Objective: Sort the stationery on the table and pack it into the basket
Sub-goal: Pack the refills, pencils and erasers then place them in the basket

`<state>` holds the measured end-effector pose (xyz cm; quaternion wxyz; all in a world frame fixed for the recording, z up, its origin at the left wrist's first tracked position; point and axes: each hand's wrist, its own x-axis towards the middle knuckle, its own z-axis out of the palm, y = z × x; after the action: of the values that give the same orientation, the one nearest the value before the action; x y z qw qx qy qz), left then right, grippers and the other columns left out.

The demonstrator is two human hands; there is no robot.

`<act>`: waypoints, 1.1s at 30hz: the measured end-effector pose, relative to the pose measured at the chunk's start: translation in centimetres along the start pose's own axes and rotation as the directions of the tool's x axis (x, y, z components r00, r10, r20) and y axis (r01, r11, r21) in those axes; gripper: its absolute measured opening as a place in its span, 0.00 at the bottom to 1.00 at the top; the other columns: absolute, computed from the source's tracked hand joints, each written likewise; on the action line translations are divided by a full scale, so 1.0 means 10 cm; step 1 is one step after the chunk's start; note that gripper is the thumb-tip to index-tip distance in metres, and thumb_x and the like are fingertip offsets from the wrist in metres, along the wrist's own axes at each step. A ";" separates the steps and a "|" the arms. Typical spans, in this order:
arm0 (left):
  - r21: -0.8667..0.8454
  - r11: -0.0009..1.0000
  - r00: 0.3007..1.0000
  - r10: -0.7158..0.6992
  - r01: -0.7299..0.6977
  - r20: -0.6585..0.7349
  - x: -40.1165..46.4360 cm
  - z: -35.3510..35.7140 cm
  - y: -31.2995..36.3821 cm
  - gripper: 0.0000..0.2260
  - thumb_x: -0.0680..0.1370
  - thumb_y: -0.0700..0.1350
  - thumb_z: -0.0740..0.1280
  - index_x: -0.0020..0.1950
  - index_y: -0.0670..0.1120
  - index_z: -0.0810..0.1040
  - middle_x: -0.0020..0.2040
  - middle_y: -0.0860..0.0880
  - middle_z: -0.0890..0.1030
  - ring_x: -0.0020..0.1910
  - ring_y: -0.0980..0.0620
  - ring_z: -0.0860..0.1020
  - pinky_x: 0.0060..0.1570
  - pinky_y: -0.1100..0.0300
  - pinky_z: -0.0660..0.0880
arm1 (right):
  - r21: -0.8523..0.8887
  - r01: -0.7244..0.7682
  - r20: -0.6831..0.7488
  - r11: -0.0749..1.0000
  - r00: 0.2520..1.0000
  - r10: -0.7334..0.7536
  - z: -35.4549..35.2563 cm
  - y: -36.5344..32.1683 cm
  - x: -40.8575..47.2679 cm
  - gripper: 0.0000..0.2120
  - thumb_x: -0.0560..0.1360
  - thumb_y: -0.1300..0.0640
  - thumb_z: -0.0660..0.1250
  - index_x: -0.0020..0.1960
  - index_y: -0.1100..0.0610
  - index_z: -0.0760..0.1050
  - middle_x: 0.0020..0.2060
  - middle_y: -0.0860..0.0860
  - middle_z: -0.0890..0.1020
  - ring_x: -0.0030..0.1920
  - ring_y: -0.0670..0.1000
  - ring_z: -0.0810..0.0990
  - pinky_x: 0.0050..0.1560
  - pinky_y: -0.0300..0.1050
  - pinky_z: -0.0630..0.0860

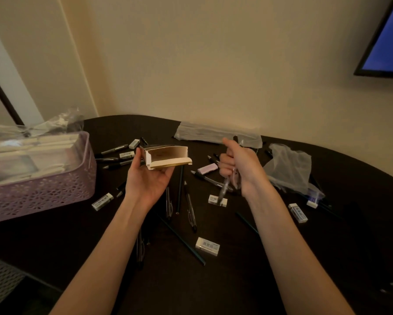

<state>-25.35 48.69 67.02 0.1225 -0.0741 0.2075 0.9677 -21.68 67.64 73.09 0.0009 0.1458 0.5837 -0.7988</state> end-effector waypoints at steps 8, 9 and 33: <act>0.012 1.000 1.000 0.022 -0.021 -0.021 0.01 -0.02 0.02 0.21 0.81 0.56 0.60 0.62 0.42 0.76 0.59 0.39 0.81 0.56 0.41 0.81 0.52 0.50 0.80 | 0.050 0.165 -0.239 0.985 0.960 -0.149 0.12 0.05 -0.04 0.17 0.80 0.53 0.54 0.34 0.53 0.67 0.25 0.46 0.71 0.34 0.47 0.70 0.40 0.44 0.66; 0.022 1.000 0.999 0.022 -0.021 -0.026 0.01 -0.02 0.01 0.21 0.81 0.57 0.59 0.62 0.41 0.76 0.59 0.39 0.81 0.55 0.41 0.82 0.52 0.50 0.80 | 0.054 0.182 -0.252 0.982 0.954 -0.163 0.11 0.04 -0.05 0.17 0.80 0.53 0.53 0.33 0.53 0.67 0.25 0.46 0.71 0.34 0.47 0.69 0.39 0.44 0.65; 0.267 0.892 0.918 0.392 -0.366 -0.052 0.10 -0.13 0.02 0.22 0.82 0.55 0.57 0.73 0.47 0.65 0.65 0.42 0.76 0.63 0.44 0.77 0.62 0.47 0.75 | -0.108 0.265 -0.049 0.958 0.961 -0.271 0.23 0.06 -0.18 0.10 0.80 0.60 0.61 0.42 0.62 0.76 0.27 0.53 0.77 0.26 0.45 0.79 0.37 0.43 0.82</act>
<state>-26.22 48.22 65.75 -0.0713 -0.0663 0.3452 0.9335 -20.42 65.04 73.54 -0.1184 0.0904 0.6371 -0.7563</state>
